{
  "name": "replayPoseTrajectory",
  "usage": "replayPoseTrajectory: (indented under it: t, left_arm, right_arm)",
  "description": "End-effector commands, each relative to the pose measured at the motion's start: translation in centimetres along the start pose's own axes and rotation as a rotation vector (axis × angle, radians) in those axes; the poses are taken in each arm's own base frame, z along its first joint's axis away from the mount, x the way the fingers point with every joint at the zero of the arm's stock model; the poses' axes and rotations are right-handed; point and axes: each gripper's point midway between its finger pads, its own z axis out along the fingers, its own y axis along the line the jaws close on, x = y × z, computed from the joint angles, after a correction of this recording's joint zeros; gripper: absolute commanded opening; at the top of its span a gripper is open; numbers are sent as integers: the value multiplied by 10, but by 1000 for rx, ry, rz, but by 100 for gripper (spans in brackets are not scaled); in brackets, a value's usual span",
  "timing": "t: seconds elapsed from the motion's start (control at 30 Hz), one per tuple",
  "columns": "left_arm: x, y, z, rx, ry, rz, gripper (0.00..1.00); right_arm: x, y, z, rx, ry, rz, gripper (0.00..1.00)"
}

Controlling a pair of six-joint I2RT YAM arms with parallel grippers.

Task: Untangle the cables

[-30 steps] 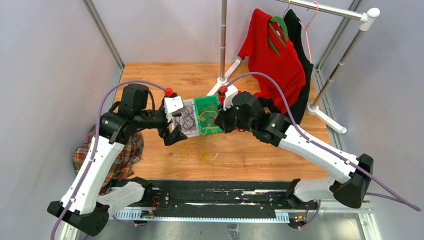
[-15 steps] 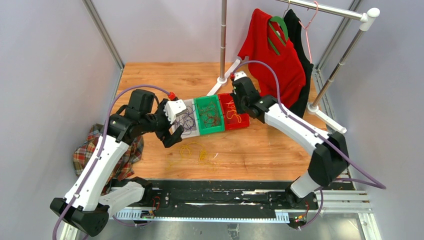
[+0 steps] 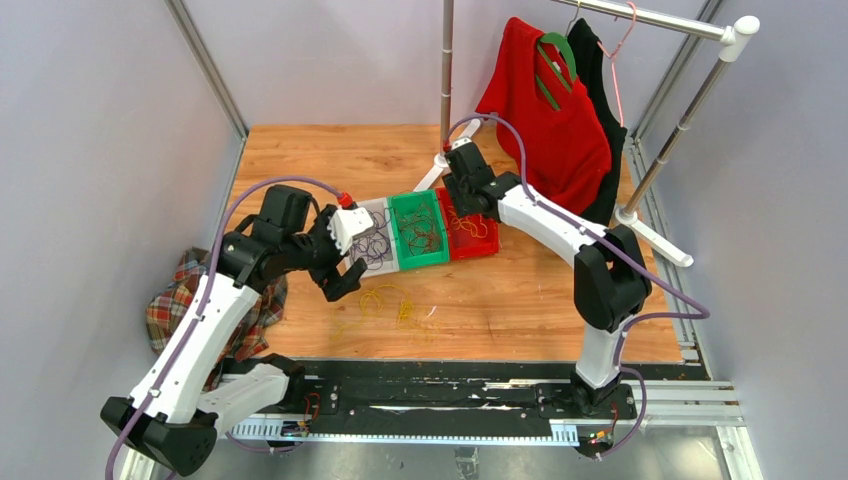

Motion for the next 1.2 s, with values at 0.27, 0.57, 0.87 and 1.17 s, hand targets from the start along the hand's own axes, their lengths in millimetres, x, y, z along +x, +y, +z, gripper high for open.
replayPoseTrajectory:
  t: [0.27, 0.57, 0.87, 1.17]
  left_arm:
    - [39, 2, 22, 27, 104, 108, 99]
    - [57, -2, 50, 78, 105, 113, 90]
    - [50, 11, 38, 37, 48, 51, 91]
    - [41, 18, 22, 36, 19, 14, 94]
  right_arm:
    - [-12, 16, -73, -163, -116, 107, 56]
    - [96, 125, -115, -409, -67, 64, 57]
    - [107, 188, -93, -544, -47, -118, 56]
    - [106, 236, -59, -641, -63, -204, 51]
